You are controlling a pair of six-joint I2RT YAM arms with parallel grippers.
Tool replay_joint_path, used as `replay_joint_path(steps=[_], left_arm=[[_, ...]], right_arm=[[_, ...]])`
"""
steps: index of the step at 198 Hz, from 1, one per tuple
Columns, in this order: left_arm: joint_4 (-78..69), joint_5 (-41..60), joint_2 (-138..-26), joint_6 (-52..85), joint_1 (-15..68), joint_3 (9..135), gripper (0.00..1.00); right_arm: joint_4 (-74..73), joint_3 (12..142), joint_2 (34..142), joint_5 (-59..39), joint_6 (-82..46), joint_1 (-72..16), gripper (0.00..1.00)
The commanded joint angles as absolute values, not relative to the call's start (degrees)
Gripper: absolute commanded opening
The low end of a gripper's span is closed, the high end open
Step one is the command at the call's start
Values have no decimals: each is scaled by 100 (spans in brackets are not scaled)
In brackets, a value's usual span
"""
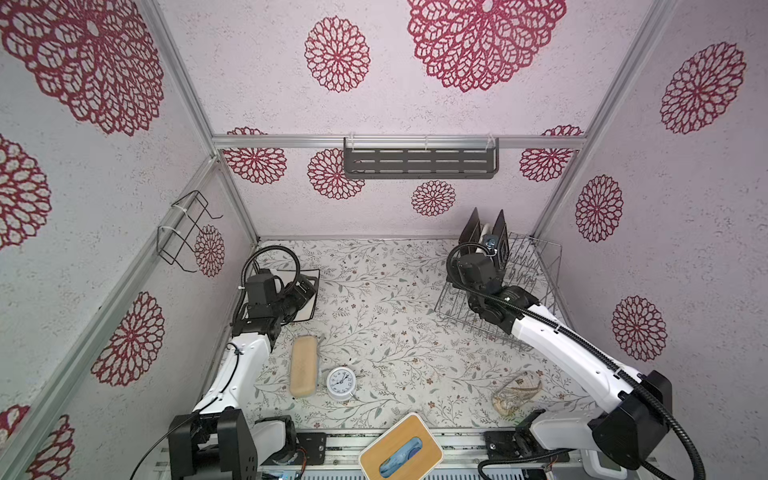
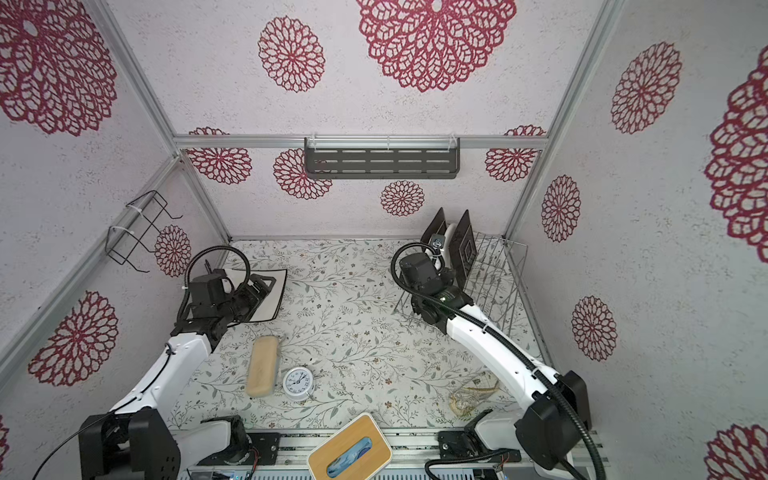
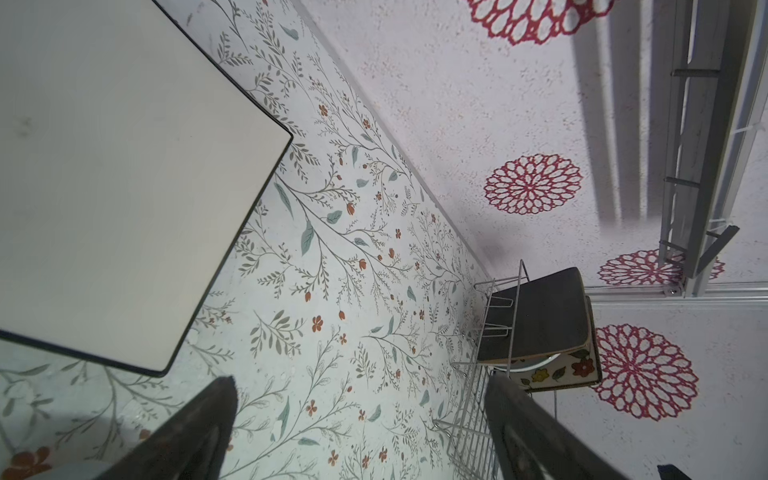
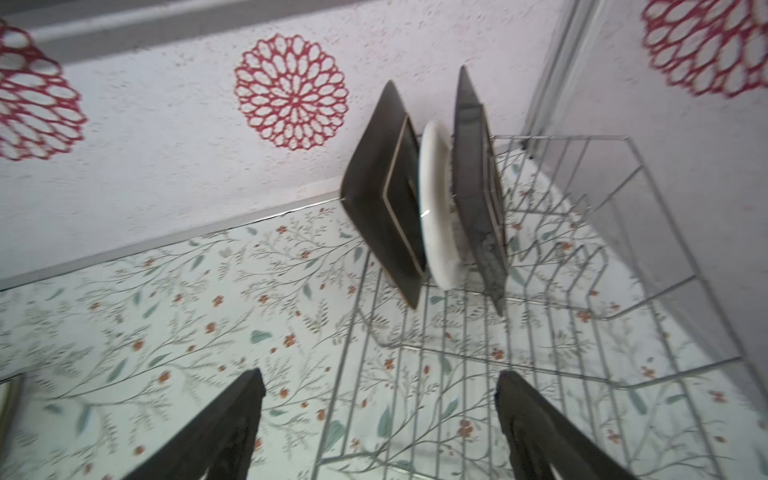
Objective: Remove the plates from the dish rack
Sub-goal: 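Raise the left gripper off the stack while the right gripper reaches into the rack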
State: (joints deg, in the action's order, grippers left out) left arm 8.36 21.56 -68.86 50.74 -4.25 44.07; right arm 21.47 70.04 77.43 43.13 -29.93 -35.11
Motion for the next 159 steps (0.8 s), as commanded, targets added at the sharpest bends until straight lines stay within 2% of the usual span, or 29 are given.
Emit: replay_joint_path(steps=[1, 57, 159], left_arm=[[546, 2171, -7018, 5156, -302, 4474, 97], [483, 2099, -7327, 5168, -184, 4587, 97], [299, 2215, -7614, 5282, -134, 4920, 97]], right_arm=[[2662, 7314, 8009, 5492, -2582, -3407, 90], [2737, 7727, 8719, 6080, -2404, -3083, 90], [1886, 8157, 9802, 5998, -1706, -2462, 77]])
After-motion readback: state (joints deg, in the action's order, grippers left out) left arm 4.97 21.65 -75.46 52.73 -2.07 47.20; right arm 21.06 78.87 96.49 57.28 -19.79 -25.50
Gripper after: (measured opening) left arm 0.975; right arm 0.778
